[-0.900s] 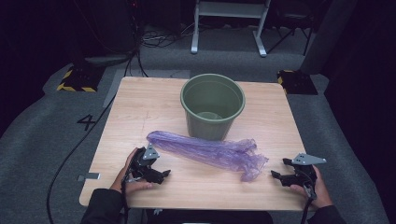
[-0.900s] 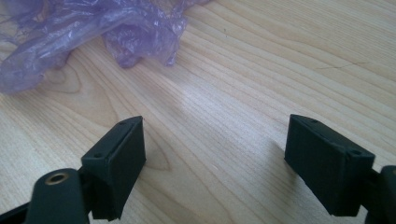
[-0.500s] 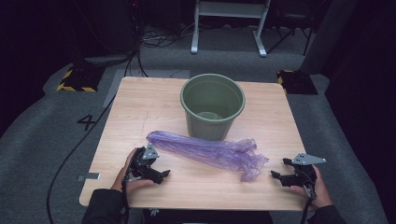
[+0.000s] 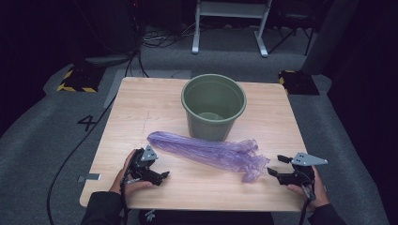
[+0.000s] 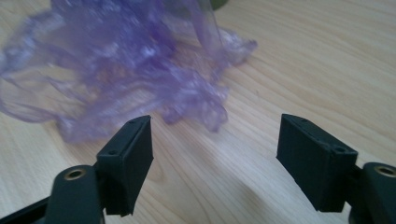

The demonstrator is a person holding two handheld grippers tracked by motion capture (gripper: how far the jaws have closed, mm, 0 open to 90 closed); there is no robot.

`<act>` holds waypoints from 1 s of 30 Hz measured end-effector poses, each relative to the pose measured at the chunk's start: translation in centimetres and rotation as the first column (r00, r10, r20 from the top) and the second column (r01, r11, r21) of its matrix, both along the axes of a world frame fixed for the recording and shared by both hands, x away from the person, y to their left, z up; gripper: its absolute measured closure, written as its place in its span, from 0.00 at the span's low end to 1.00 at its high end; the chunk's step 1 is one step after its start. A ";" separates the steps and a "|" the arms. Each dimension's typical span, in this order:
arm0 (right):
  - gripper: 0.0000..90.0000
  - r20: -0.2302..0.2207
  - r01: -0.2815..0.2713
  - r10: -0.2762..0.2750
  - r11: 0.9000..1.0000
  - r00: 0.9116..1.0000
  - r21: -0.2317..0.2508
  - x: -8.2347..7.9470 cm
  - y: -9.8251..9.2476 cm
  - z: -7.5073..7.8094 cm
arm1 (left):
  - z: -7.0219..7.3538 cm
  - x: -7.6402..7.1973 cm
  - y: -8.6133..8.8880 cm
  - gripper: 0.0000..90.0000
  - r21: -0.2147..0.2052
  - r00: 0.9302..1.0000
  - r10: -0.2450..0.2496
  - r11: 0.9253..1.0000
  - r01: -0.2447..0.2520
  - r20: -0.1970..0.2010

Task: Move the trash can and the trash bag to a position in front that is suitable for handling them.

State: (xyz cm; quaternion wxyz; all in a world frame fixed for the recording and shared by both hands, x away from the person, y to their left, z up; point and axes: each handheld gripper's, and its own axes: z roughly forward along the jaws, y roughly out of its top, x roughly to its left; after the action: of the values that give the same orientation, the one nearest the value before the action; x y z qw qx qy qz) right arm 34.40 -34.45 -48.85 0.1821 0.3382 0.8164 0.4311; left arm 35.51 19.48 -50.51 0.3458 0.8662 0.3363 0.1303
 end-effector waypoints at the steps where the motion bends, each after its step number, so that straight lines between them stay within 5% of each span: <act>1: 0.32 0.006 -0.006 0.006 1.000 1.000 0.005 0.0 0.2 0.2 | 0.0 0.0 0.0 0.01 0.000 1.000 0.000 1.000 0.000 0.000; 7: 0.41 0.028 -0.065 0.065 0.998 0.997 0.006 0.0 1.7 0.7 | 0.0 0.0 0.0 0.01 0.000 1.000 0.002 1.000 -0.002 0.000; 14: 0.70 0.024 -0.114 0.113 0.993 0.993 0.016 0.8 3.1 0.5 | 0.0 0.0 0.0 0.01 0.000 1.000 0.004 1.000 -0.004 0.000; 15: 0.80 0.015 -0.139 0.139 0.990 0.990 0.025 1.0 3.4 0.4 | 0.0 -0.1 0.0 0.01 0.002 1.000 0.006 1.000 -0.006 0.001; 18: 0.87 0.012 -0.185 0.185 0.983 0.983 0.009 1.1 4.2 0.2 | 0.0 -0.1 -0.1 0.00 0.000 1.000 0.013 1.000 -0.013 0.001; 30: 0.89 -0.007 -0.298 0.298 0.954 0.954 -0.016 0.6 7.0 -0.4 | 0.0 0.9 -0.4 0.00 0.001 1.000 0.023 1.000 -0.023 -0.002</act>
State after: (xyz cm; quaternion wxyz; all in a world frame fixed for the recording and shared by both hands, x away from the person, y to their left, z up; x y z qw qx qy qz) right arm 34.95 -27.41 -49.25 0.1159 0.2106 0.8622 0.4458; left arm 36.41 19.05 -50.50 0.3434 0.8627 0.3463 0.1337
